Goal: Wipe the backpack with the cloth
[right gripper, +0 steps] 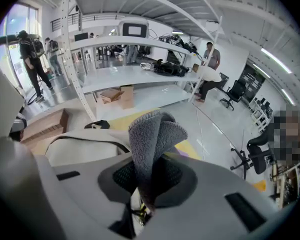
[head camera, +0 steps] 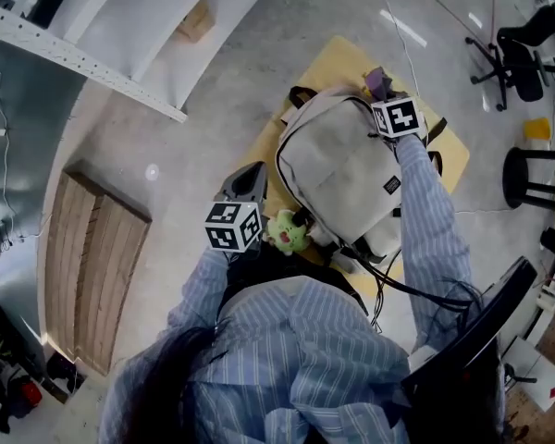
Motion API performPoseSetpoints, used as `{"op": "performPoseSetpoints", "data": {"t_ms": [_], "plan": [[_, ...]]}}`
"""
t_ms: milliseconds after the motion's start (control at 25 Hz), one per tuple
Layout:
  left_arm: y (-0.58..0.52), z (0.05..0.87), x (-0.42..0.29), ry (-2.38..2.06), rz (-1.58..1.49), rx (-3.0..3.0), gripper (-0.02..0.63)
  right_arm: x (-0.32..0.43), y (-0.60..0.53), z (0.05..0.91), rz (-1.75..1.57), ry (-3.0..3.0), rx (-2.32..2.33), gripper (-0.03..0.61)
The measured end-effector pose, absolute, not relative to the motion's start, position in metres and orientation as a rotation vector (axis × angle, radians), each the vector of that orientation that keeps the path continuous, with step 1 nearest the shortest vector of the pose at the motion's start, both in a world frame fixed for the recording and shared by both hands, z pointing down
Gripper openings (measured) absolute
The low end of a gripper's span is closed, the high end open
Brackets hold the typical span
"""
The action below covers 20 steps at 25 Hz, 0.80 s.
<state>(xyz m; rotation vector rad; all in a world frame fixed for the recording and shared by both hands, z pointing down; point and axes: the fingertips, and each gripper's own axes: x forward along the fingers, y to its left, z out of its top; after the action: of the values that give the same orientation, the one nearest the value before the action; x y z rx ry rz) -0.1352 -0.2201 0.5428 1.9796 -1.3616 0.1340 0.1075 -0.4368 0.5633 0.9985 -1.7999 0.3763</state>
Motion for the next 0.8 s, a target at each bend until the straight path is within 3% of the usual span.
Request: {"op": "performPoseSetpoints", "data": {"t_ms": [800], "plan": [[-0.217, 0.553, -0.169, -1.467, 0.112, 1.878, 0.005, -0.019, -0.440, 0.571, 0.151, -1.956, 0.687, 0.041]]}}
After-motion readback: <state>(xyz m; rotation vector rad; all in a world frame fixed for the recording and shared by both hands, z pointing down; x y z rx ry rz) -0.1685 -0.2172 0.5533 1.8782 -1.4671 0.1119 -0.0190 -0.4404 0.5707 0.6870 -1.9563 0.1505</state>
